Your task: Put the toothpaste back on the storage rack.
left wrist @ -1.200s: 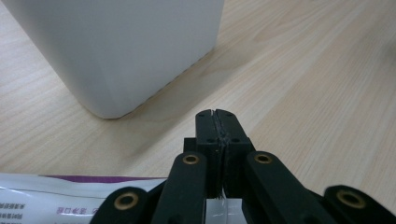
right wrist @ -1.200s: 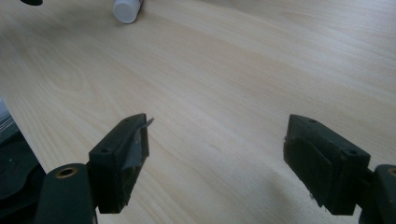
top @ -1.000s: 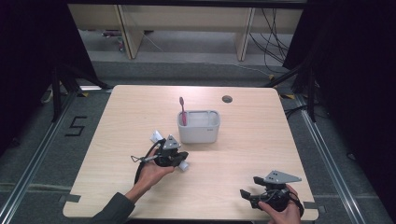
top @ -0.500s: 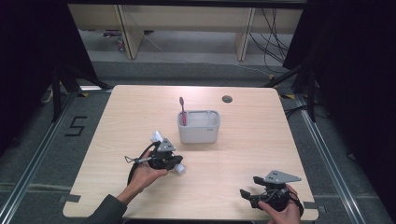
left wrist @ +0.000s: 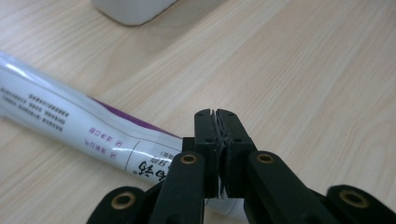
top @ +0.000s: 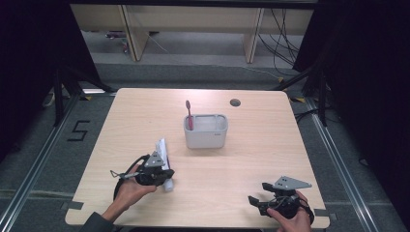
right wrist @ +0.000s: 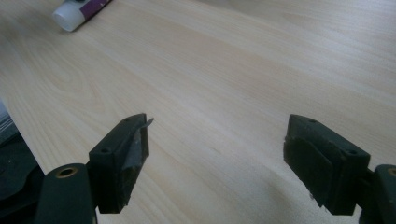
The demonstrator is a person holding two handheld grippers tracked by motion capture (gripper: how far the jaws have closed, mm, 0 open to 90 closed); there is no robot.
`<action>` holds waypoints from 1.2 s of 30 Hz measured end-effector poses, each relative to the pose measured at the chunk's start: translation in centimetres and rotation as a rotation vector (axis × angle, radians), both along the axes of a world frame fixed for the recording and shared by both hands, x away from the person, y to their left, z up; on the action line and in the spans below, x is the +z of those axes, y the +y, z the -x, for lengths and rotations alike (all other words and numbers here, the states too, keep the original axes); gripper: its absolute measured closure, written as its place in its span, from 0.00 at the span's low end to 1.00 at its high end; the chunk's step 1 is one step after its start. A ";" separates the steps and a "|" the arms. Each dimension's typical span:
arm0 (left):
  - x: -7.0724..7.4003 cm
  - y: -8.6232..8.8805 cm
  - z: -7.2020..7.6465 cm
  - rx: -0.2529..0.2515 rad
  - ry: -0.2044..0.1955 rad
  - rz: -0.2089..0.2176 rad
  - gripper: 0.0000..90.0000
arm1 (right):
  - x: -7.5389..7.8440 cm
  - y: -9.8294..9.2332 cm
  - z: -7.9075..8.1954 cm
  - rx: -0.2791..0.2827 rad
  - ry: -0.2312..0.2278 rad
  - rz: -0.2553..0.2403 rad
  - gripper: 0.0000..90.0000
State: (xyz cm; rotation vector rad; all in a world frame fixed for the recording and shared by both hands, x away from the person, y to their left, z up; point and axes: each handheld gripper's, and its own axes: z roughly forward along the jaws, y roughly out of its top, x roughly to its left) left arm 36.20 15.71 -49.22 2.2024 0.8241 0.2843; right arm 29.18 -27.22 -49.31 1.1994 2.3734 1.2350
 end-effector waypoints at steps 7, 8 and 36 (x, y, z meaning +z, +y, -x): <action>-0.3 1.7 0.9 -0.003 -0.009 -0.049 0.95 | 0.0 0.2 0.1 -0.015 0.035 -0.015 0.26; -0.3 1.9 1.1 -0.001 -0.010 -0.054 0.95 | 0.0 0.2 0.2 -0.014 0.035 -0.017 0.26; 0.0 7.7 1.6 0.091 0.002 -0.119 0.88 | -0.1 0.3 -0.1 0.011 0.022 -0.013 0.26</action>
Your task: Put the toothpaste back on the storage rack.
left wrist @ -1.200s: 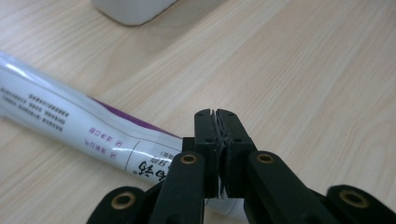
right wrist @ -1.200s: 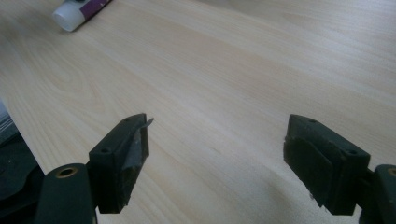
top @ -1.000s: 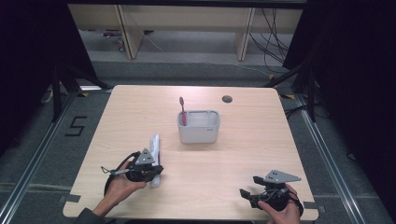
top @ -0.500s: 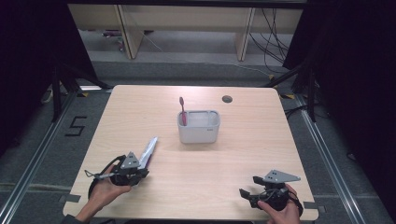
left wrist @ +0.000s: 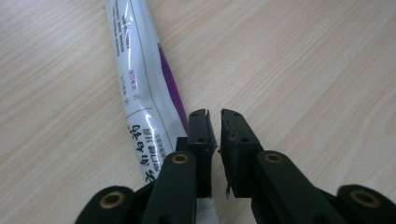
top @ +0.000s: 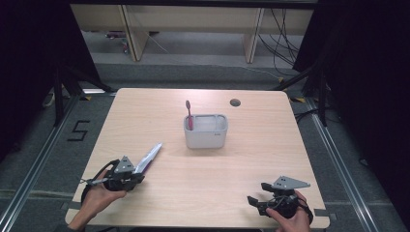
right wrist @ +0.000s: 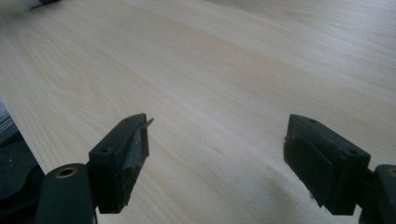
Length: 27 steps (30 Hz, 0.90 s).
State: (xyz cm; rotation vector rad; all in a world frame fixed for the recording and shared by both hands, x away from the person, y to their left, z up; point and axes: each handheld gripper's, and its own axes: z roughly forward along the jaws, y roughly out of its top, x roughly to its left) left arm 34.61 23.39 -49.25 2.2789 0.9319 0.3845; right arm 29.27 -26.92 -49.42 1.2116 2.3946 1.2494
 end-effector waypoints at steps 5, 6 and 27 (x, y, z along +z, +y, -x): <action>1.3 0.1 -0.5 0.015 -0.009 0.006 0.77 | 0.0 0.1 0.1 -0.013 0.010 -0.008 0.26; 1.3 0.1 -0.5 0.015 -0.009 0.006 0.73 | 0.0 0.1 0.1 -0.013 0.010 -0.008 0.26; 1.0 0.0 -5.4 0.139 0.167 -0.066 0.53 | 0.1 0.1 0.1 -0.012 0.000 0.006 0.26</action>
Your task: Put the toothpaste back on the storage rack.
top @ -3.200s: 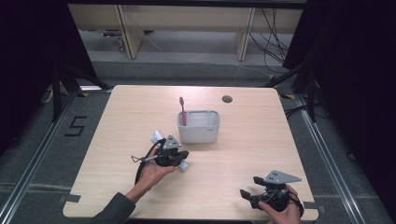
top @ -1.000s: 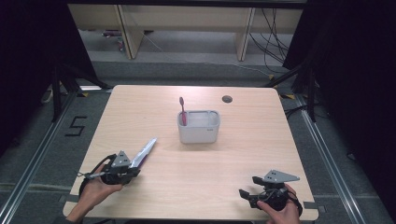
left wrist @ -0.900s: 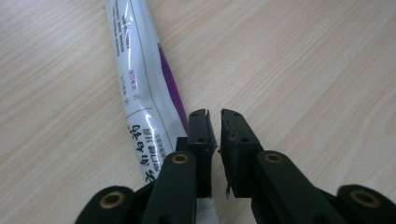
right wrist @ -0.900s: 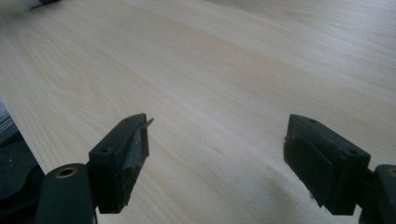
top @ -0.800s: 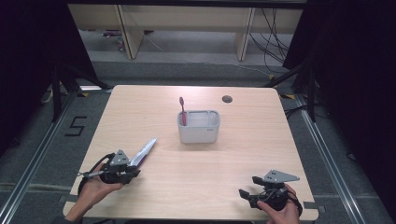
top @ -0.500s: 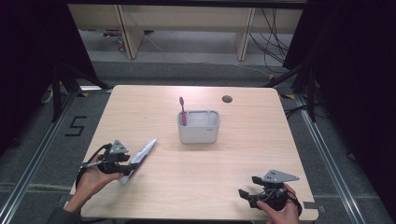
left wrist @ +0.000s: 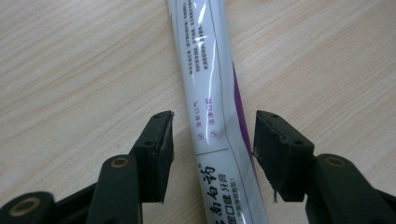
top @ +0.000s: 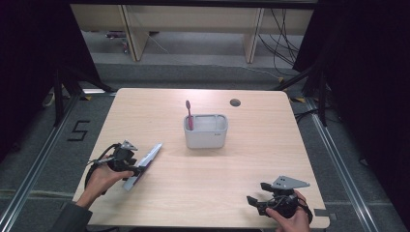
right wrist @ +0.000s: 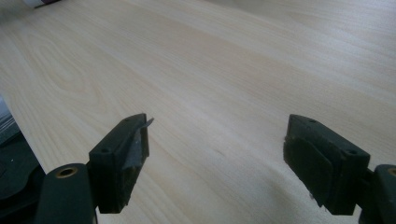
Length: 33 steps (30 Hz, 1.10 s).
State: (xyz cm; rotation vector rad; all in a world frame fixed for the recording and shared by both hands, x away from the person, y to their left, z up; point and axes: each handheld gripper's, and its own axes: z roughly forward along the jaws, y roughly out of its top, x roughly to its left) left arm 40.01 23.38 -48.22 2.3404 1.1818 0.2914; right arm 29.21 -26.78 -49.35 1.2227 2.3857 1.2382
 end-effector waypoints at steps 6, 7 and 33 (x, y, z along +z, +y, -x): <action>-0.4 -0.4 -0.4 -0.003 0.011 0.007 0.58 | 0.0 0.0 0.0 0.000 0.001 -0.001 0.26; -0.5 -0.6 -0.6 -0.008 0.022 0.003 0.59 | 0.0 0.0 0.0 -0.001 0.003 -0.001 0.26; -0.4 -2.5 -1.5 -0.087 0.110 -0.073 0.77 | -0.1 0.1 0.0 0.003 0.001 -0.002 0.26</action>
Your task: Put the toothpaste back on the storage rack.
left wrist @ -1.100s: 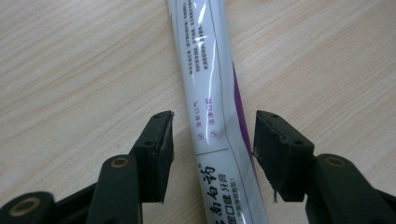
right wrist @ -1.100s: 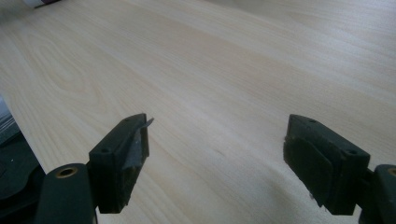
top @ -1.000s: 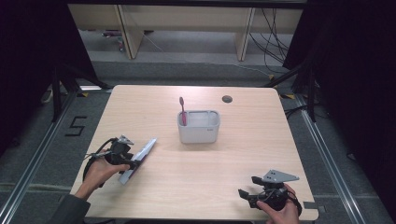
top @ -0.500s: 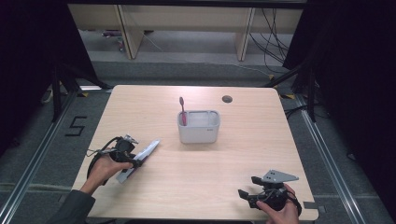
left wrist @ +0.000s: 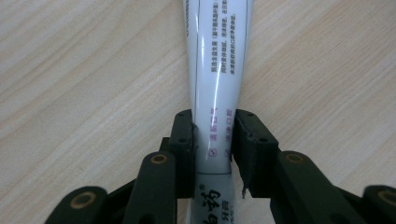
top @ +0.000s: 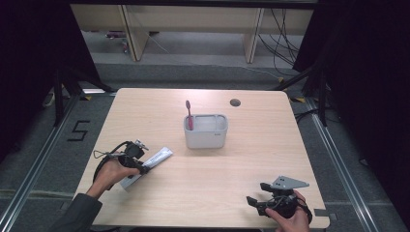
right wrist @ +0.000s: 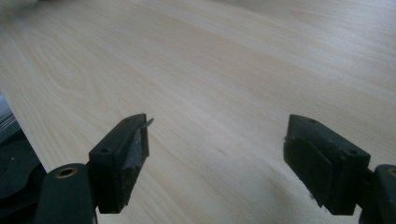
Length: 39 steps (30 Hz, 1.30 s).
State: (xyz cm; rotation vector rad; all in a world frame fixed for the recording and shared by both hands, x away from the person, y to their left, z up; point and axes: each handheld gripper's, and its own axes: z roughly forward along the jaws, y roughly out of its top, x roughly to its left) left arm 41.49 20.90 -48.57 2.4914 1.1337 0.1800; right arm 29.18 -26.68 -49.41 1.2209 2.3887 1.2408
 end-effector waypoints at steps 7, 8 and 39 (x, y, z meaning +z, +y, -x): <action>0.0 -0.5 -0.3 -0.027 0.029 -0.039 0.79 | 0.0 0.0 0.0 0.004 -0.004 -0.001 0.26; 0.0 -0.6 -0.3 -0.026 0.040 -0.048 0.79 | 0.0 0.0 0.0 0.004 -0.003 -0.001 0.26; 0.8 -2.4 -0.6 -0.154 0.036 -0.168 0.84 | 0.0 0.0 0.0 -0.006 0.003 -0.002 0.26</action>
